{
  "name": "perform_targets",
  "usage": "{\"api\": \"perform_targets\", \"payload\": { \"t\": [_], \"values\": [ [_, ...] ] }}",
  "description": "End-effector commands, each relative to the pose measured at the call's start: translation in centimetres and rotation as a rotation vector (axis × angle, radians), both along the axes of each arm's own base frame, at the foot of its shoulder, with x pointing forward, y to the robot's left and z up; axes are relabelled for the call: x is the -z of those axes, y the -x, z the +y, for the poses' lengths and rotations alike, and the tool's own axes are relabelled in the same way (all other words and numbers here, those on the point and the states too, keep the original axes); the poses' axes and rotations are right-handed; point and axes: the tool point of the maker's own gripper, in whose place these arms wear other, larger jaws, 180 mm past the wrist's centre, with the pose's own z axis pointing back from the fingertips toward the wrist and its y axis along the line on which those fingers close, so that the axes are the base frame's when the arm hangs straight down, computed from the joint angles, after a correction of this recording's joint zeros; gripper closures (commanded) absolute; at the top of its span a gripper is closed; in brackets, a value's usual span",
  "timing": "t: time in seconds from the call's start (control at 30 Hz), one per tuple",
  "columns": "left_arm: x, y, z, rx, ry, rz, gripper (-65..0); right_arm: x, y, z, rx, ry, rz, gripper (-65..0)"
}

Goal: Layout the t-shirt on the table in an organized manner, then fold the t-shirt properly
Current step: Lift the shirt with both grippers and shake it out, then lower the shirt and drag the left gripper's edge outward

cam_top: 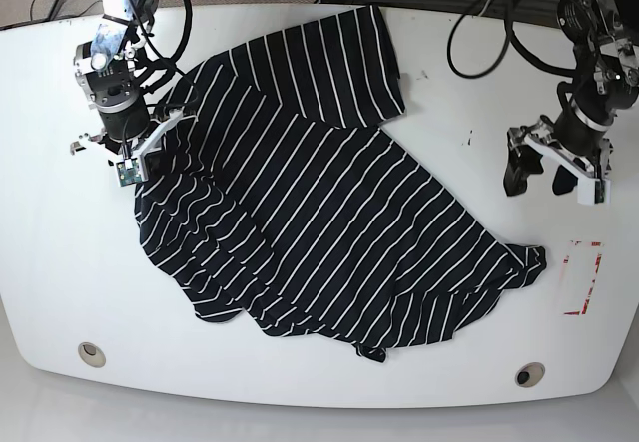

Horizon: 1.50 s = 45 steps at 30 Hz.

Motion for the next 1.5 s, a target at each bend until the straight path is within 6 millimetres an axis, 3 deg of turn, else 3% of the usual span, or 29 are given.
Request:
{"api": "perform_targets", "payload": {
  "t": [0.0, 0.13, 0.37, 0.53, 0.9, 1.23, 1.47],
  "values": [
    [-1.4, -2.6, 1.2, -0.029, 0.016, -0.053, -54.0, -1.5, -0.7, -0.1, -0.007, 0.005, -0.059, -0.3],
    [-1.2, -5.4, 3.0, -0.080, 0.065, -0.058, -54.0, -1.6, -0.8, -0.1, -0.007, 0.005, -0.061, -0.3],
    [0.1, -9.1, 8.3, -0.234, 0.201, -0.029, -54.0, -1.5, -0.8, 0.0, -0.007, 0.003, -0.061, -0.3],
    [1.1, -11.4, 10.3, -0.297, 0.269, -0.026, -54.0, -1.3, -0.7, 0.4, 0.000, -0.016, -0.061, -0.3],
    [4.8, -14.8, 9.5, -0.316, 0.288, 0.018, -54.0, -1.6, -1.0, 0.6, 0.000, -0.024, -0.071, -0.3],
    [8.7, -15.6, 9.2, -0.370, 0.296, 0.065, -54.2, -1.8, -1.2, 0.5, 0.001, -0.023, -0.079, -0.3],
    [10.0, -16.1, 8.8, -0.384, 0.282, 0.081, -54.3, -2.0, -1.3, 0.5, 0.003, -0.022, -0.084, -0.3]
  ]
}}
